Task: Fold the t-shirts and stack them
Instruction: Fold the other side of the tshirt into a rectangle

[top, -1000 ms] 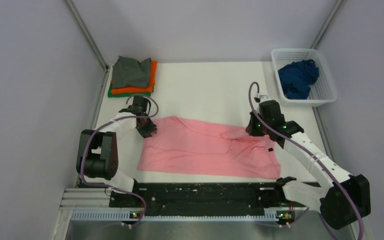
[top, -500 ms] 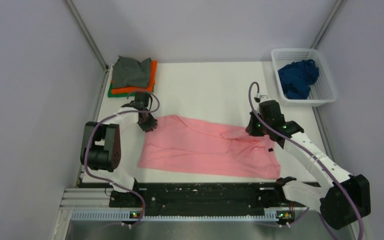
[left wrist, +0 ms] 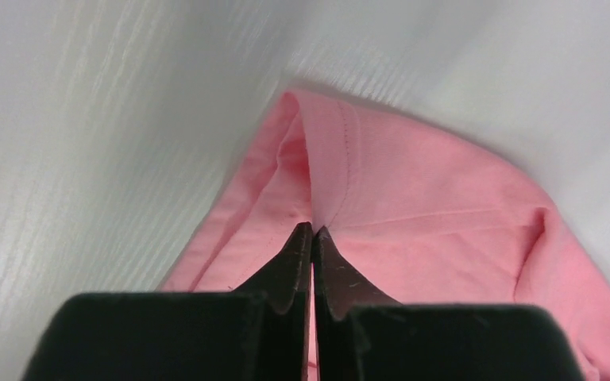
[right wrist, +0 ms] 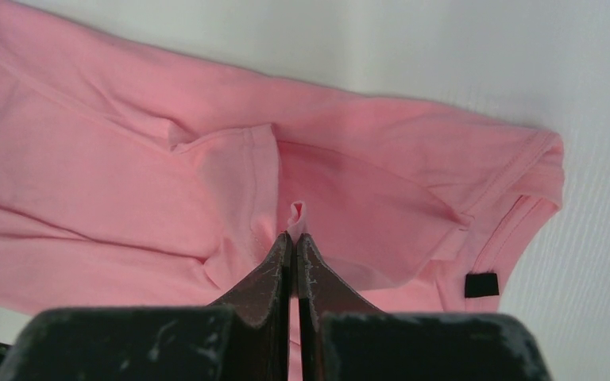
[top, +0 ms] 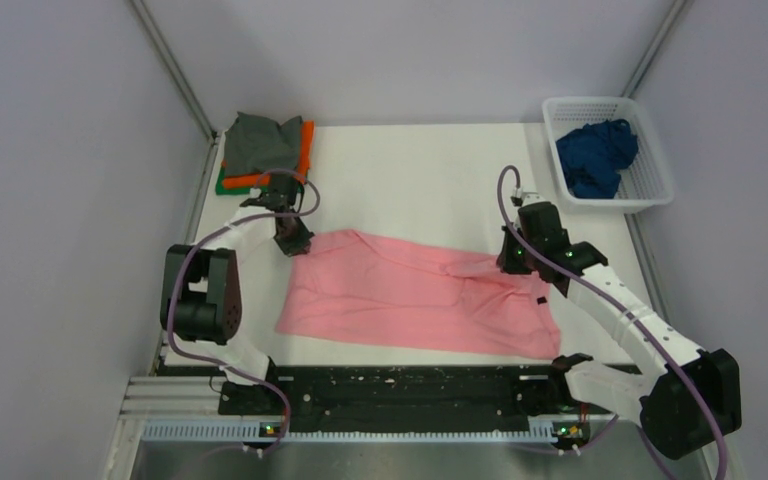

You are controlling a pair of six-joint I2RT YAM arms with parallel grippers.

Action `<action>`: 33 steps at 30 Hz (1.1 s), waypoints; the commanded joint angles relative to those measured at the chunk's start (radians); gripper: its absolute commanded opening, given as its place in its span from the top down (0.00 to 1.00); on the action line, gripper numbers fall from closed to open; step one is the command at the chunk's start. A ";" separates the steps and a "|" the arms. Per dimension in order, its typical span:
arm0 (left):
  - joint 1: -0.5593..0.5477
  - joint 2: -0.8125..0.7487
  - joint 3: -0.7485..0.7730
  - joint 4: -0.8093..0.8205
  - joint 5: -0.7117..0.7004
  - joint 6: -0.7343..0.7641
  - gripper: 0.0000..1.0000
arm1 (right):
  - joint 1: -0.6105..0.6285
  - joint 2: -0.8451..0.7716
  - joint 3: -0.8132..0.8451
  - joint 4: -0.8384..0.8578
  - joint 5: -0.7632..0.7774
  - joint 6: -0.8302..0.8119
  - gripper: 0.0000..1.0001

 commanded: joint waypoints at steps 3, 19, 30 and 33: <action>-0.002 0.022 0.088 -0.056 -0.016 0.040 1.00 | 0.008 0.006 0.050 0.001 0.021 0.000 1.00; 0.118 -0.156 -0.014 -0.087 0.026 0.021 1.00 | 0.006 -0.075 0.058 -0.162 0.075 0.026 1.00; 0.196 -0.215 -0.041 -0.128 0.114 0.051 1.00 | 0.006 -0.100 0.108 -0.335 0.230 0.117 1.00; 0.202 -0.226 -0.042 -0.152 0.144 0.058 1.00 | 0.006 -0.112 0.134 -0.351 0.253 0.121 1.00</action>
